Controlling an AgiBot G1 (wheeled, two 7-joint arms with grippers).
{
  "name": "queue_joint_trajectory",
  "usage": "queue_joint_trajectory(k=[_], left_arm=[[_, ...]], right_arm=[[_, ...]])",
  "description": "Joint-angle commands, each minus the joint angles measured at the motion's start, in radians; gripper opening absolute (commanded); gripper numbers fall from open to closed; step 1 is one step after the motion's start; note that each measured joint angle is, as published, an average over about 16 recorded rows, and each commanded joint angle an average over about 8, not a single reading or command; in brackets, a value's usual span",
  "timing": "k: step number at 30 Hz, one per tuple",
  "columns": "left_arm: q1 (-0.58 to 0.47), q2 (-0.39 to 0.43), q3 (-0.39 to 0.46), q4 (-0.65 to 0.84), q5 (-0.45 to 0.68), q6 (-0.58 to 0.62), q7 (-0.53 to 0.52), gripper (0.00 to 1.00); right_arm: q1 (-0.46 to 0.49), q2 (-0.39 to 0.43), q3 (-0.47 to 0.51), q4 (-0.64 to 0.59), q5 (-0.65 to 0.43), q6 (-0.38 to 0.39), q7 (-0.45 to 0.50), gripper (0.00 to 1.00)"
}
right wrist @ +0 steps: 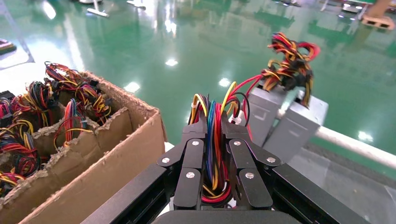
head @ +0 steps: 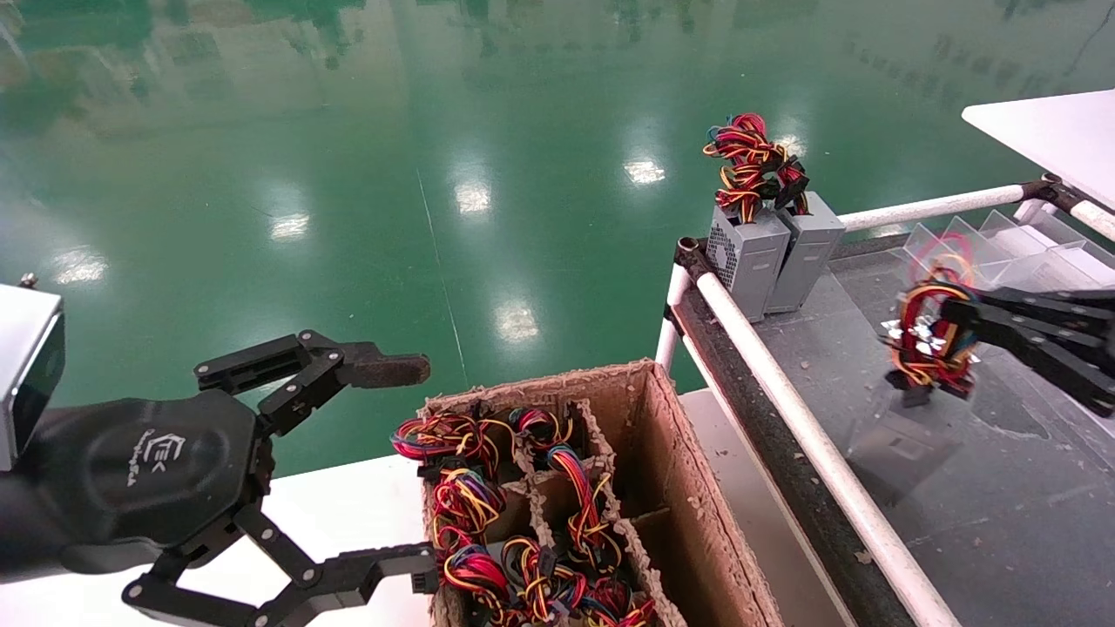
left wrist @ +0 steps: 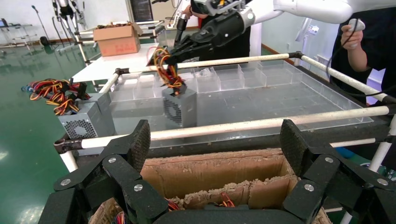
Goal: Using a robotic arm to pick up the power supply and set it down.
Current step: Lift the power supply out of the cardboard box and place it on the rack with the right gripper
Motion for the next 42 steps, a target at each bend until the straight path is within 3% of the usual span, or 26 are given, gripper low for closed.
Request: queue_joint_trajectory(k=[1,24,29,37,42], left_arm=[[0.000,0.000,0.000,0.000,0.000,0.000,0.000,1.00],[0.000,0.000,0.001,0.000,-0.001,0.000,0.000,1.00],[0.000,0.000,0.001,0.000,-0.001,-0.001,0.001,1.00],[0.000,-0.001,0.002,0.000,-0.001,-0.001,0.001,1.00],[0.000,-0.001,0.002,0.000,-0.001,-0.001,0.001,1.00]], right_arm=[[0.036,-0.021,-0.017,-0.011,-0.030,0.002,-0.002,0.00],[0.328,-0.290,-0.125,-0.327,-0.229,0.128,-0.147,0.00],[0.362,-0.340,-0.136,-0.383,-0.250,0.205,-0.188,0.00],[0.399,-0.418,-0.145,-0.454,-0.273,0.403,-0.225,0.00],[0.410,-0.458,-0.147,-0.473,-0.277,0.450,-0.233,0.00]])
